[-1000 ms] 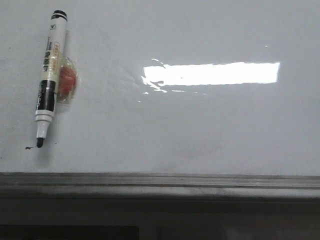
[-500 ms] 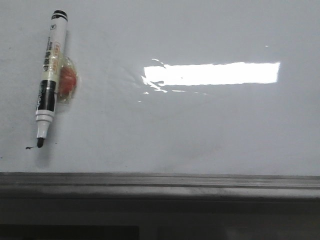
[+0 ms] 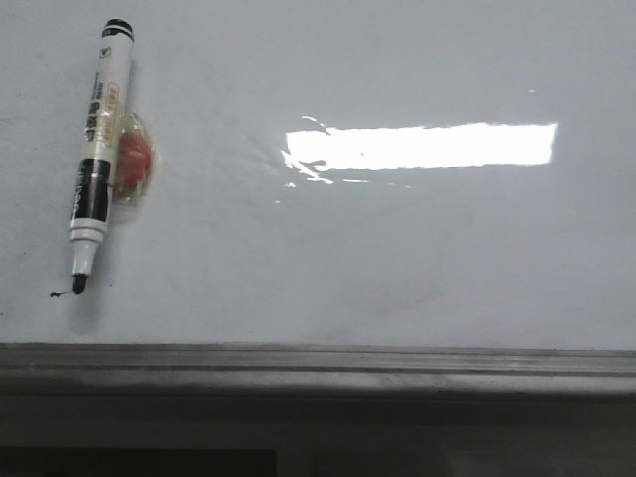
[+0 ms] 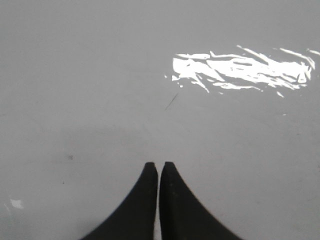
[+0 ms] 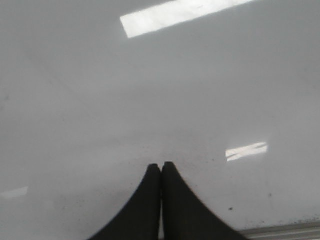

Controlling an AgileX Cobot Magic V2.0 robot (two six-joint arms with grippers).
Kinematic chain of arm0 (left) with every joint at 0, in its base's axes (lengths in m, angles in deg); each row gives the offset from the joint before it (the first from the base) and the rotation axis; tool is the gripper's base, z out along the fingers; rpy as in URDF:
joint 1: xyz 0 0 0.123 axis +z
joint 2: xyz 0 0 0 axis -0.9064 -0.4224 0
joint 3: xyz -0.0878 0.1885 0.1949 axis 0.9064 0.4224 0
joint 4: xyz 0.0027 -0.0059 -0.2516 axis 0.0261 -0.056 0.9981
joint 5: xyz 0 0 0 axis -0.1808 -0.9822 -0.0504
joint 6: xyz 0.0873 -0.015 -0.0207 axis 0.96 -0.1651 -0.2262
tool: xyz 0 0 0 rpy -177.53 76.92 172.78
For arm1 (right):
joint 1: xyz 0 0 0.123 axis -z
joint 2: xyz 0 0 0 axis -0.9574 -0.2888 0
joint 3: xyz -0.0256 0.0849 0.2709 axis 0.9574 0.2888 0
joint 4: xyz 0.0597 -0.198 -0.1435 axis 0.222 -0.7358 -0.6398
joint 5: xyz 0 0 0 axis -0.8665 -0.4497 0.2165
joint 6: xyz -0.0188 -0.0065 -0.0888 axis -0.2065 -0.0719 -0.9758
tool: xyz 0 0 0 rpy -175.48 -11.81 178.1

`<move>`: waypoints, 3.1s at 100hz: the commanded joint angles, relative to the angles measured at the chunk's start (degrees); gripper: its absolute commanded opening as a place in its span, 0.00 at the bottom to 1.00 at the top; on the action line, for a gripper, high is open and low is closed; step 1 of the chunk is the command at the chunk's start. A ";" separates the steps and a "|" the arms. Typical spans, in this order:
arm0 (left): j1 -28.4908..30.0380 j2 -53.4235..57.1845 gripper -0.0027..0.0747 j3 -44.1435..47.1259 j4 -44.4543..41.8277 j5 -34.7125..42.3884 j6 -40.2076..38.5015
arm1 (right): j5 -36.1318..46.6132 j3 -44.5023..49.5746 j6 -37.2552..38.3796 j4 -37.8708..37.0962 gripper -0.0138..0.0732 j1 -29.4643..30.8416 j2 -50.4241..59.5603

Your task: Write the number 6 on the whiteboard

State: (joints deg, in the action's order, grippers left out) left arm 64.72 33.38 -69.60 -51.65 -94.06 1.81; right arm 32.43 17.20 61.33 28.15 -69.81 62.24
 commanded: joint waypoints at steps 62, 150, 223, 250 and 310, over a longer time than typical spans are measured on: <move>-0.26 -9.44 0.74 -9.04 3.97 11.32 4.07 | -0.65 -10.67 0.00 3.00 0.10 0.32 -10.69; -39.95 -27.79 0.69 -8.75 7.06 18.21 6.08 | -0.44 -10.67 0.00 3.00 0.10 0.32 -10.69; -46.10 -55.08 0.68 -15.41 13.77 28.59 -0.12 | -0.44 -10.67 0.00 3.00 0.10 0.32 -10.69; -45.98 -56.64 0.42 -15.41 18.59 25.44 -0.41 | -0.44 -10.67 0.00 3.00 0.10 0.32 -10.69; -46.03 -52.48 0.01 -18.31 13.06 19.15 -0.01 | -4.67 -14.05 -8.56 3.98 0.10 -7.66 -10.69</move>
State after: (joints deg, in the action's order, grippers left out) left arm 18.87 -20.97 -84.67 -34.94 -74.92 1.87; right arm 27.20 6.49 57.51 31.62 -73.99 52.68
